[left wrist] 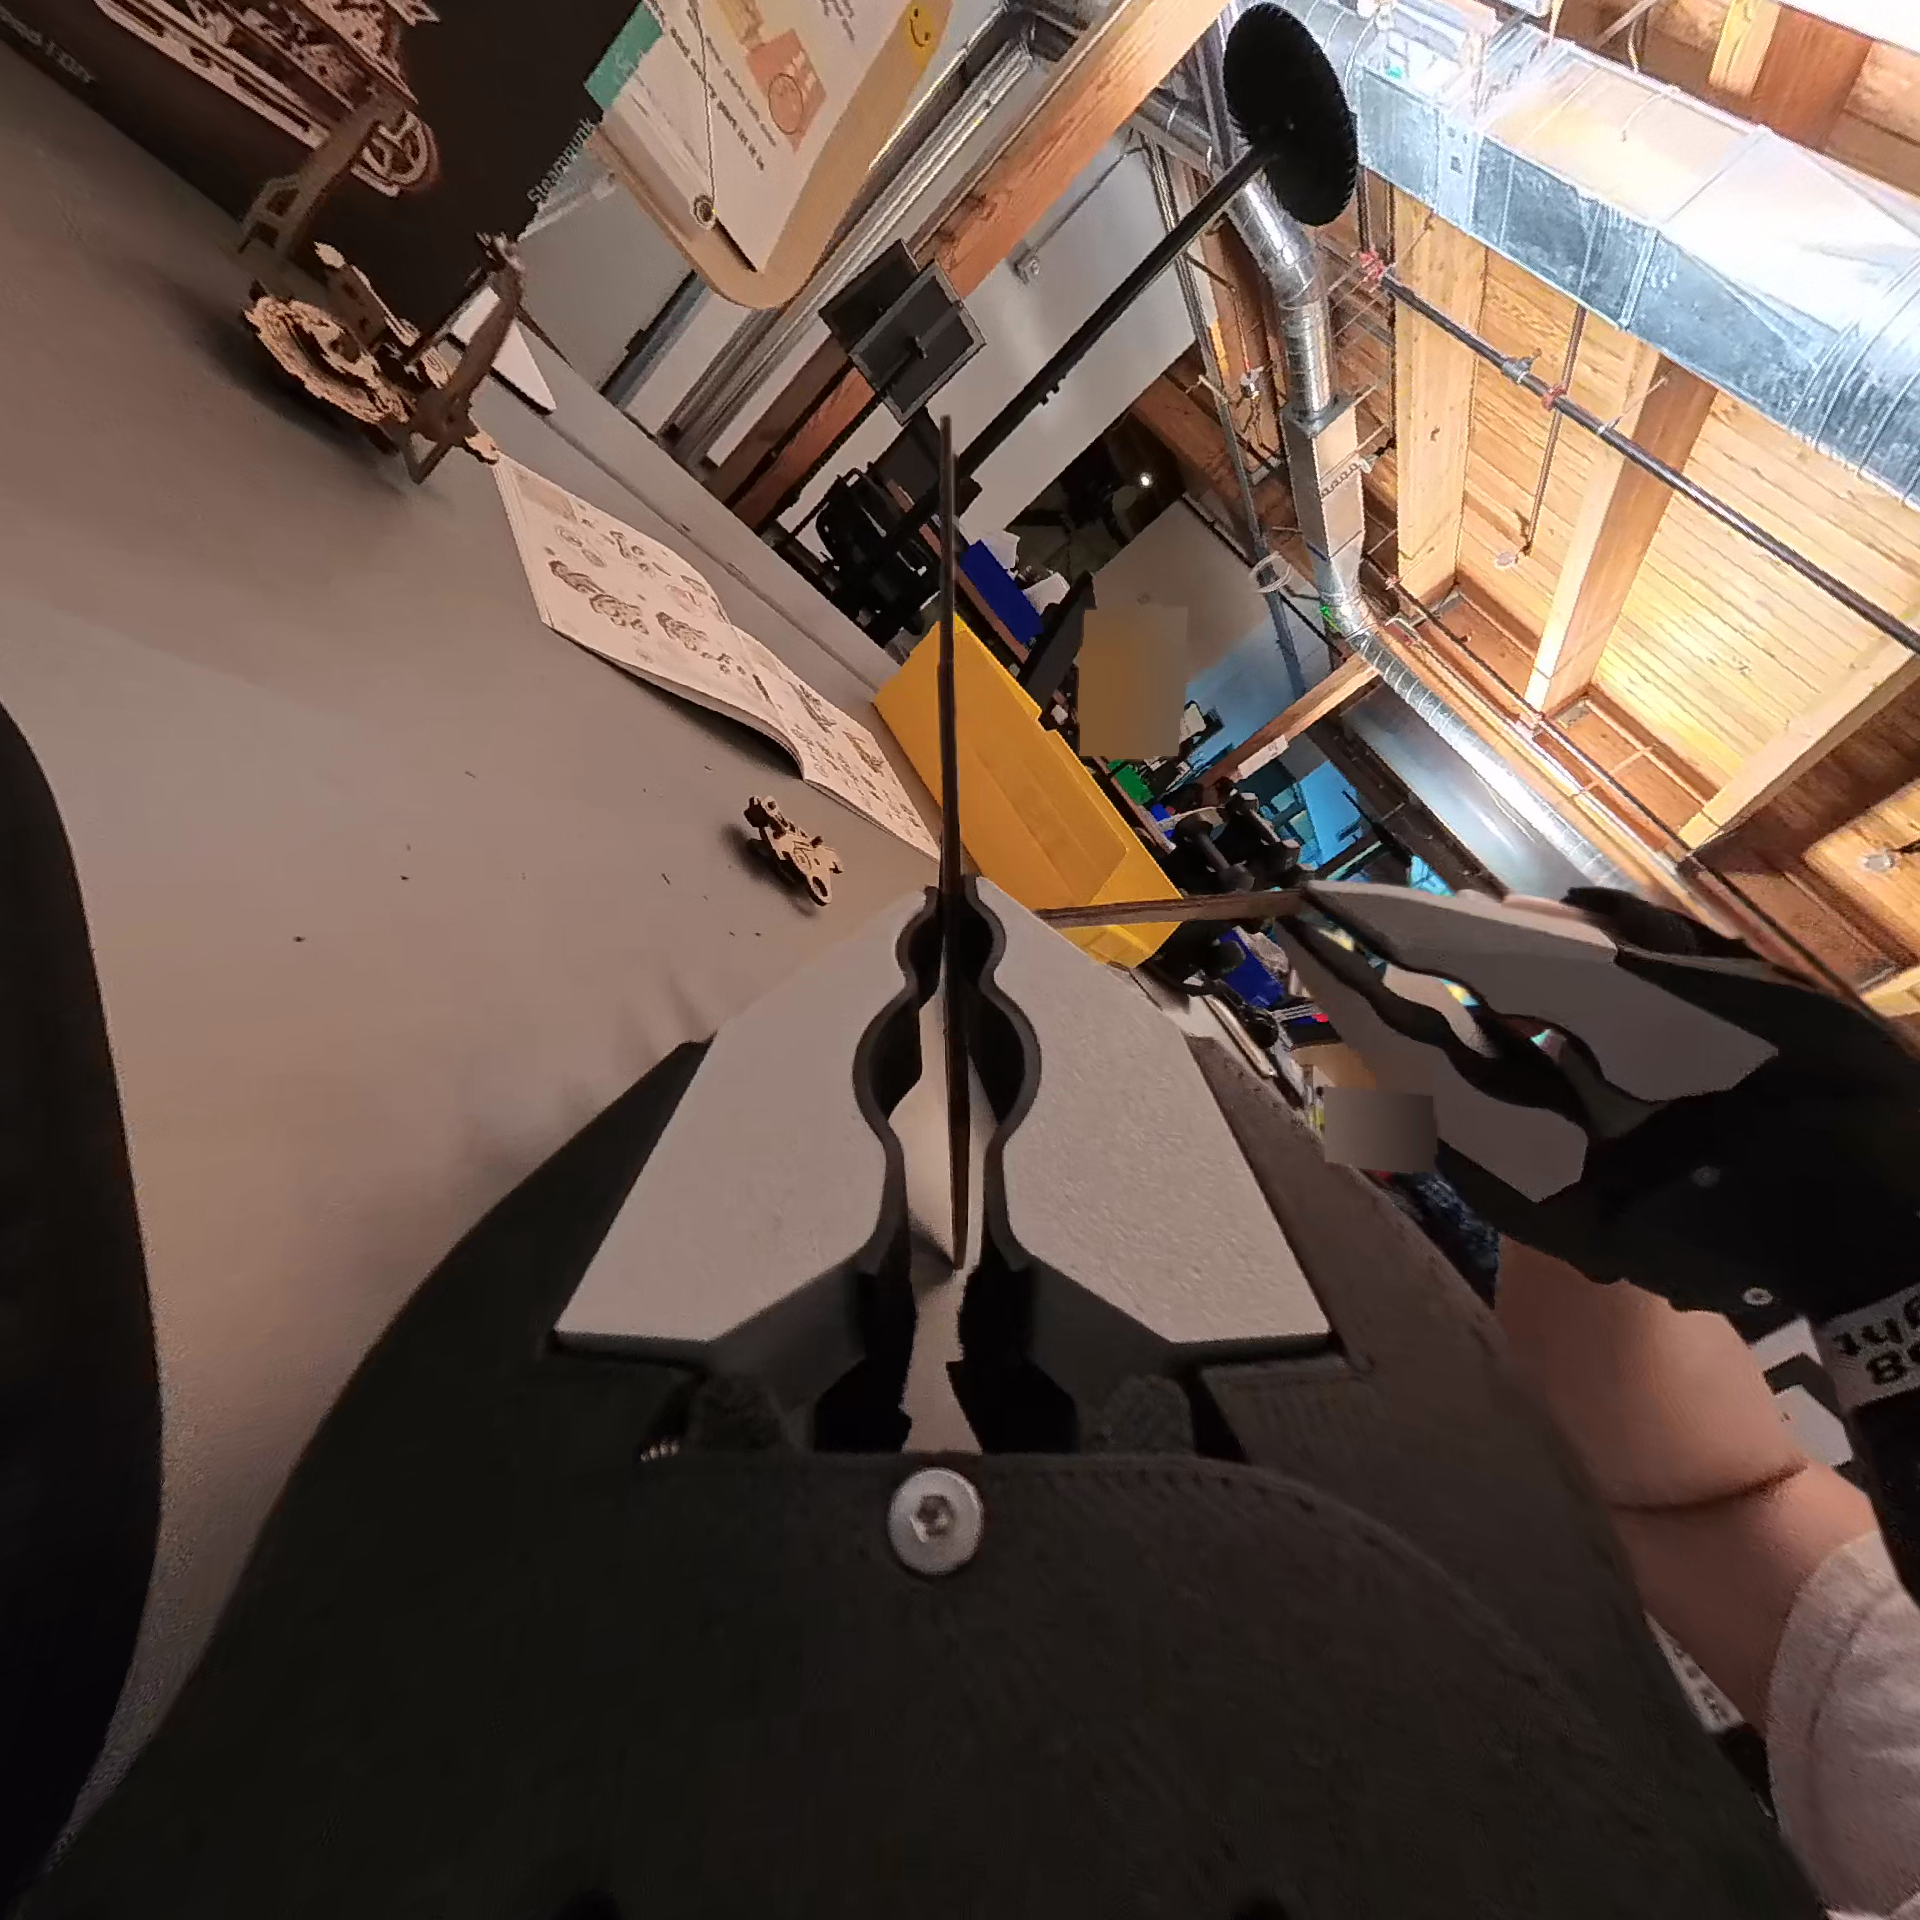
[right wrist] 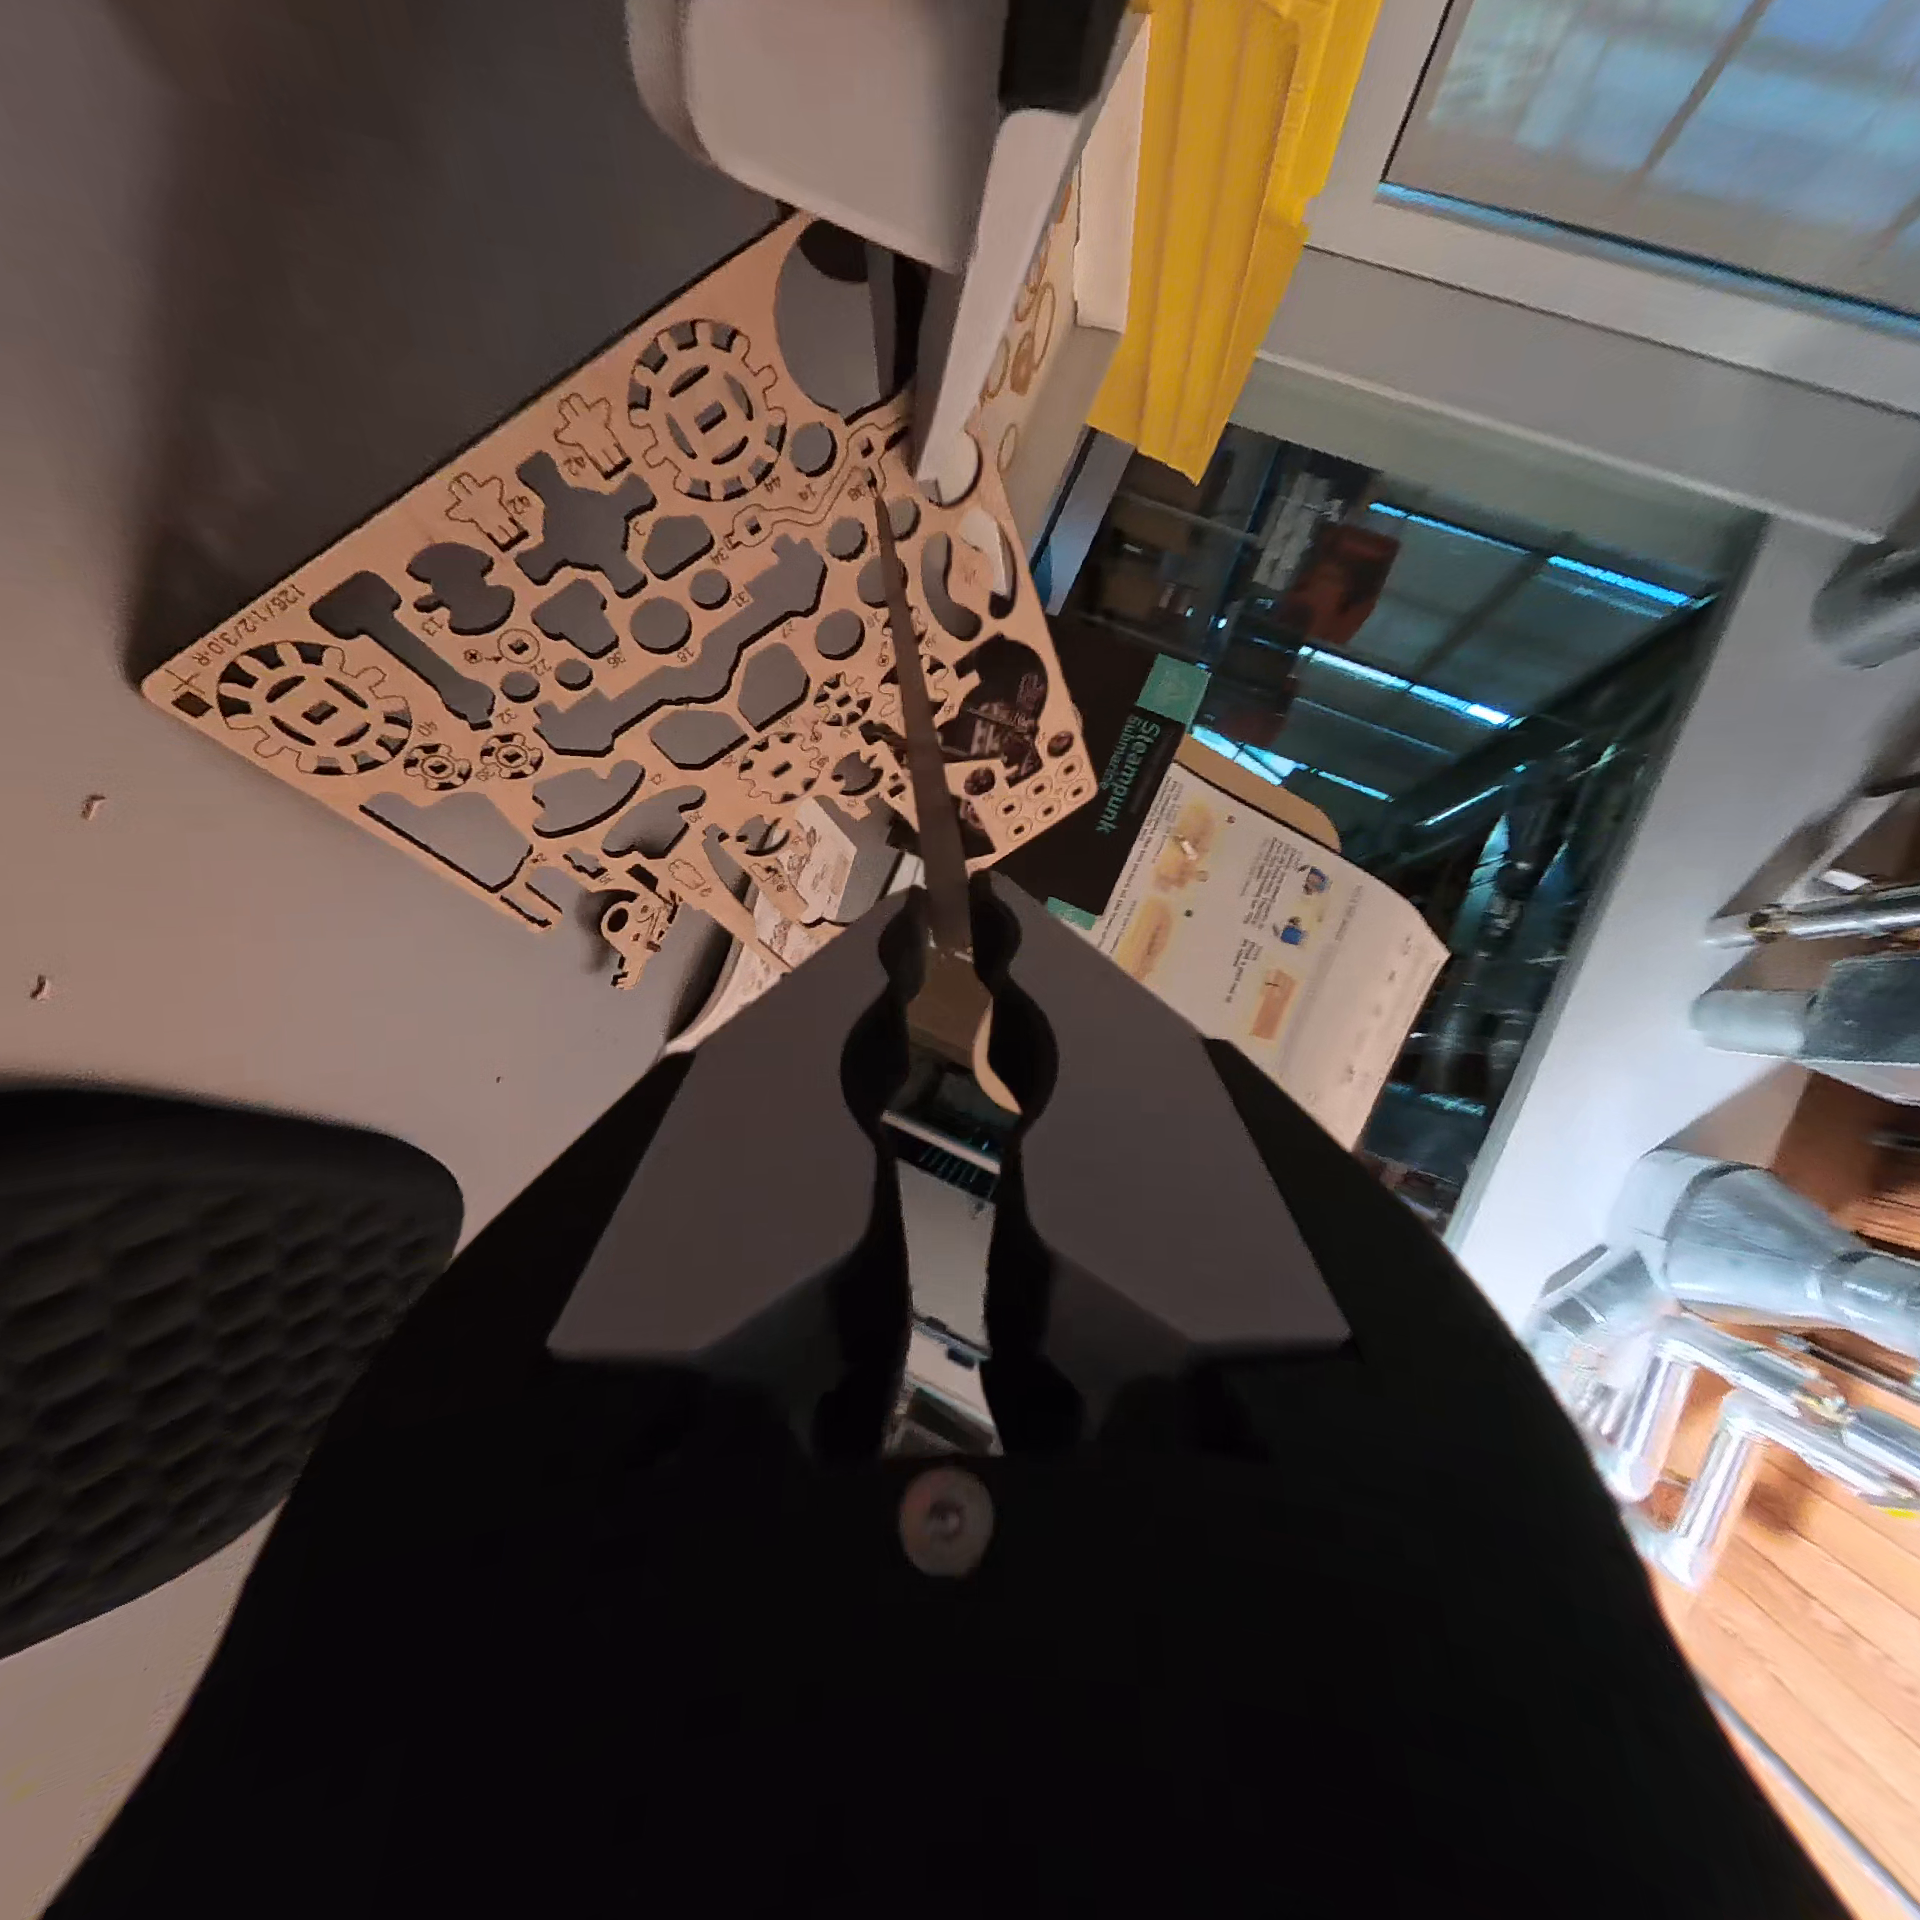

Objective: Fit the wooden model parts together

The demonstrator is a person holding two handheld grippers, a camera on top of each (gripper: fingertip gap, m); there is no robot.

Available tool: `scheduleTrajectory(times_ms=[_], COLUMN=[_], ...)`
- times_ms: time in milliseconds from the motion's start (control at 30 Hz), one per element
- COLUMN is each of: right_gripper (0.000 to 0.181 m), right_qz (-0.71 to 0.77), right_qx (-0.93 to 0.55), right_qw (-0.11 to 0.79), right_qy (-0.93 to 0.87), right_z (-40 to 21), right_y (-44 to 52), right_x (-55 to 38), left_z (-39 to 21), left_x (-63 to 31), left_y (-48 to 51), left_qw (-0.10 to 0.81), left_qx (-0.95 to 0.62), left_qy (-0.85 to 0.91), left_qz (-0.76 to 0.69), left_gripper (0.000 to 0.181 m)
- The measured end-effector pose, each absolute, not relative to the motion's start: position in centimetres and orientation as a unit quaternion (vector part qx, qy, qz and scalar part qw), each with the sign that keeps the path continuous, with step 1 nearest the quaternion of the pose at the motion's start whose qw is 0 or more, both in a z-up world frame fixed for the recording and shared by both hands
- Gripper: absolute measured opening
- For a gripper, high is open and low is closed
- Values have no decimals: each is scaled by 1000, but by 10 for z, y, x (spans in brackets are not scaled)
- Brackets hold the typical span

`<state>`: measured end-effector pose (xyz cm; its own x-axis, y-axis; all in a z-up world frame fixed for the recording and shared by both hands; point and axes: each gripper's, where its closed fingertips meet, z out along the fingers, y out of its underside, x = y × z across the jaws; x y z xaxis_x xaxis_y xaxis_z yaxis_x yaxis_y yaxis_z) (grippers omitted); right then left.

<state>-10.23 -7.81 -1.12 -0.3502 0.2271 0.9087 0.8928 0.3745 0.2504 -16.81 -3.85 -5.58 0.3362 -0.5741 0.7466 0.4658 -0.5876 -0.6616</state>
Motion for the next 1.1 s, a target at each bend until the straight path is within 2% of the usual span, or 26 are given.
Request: scheduleTrajectory(times_ms=[1100], right_gripper=[6], right_qz=[-414], right_qx=[-394], right_qw=[400], right_qy=[-717], right_z=[-16], right_y=[-77], right_x=[-106], left_z=[-58], left_x=[-163], left_y=[-38], left_qw=[460], left_qx=[-690], left_qy=[48], left_qz=[-557], left_gripper=[0])
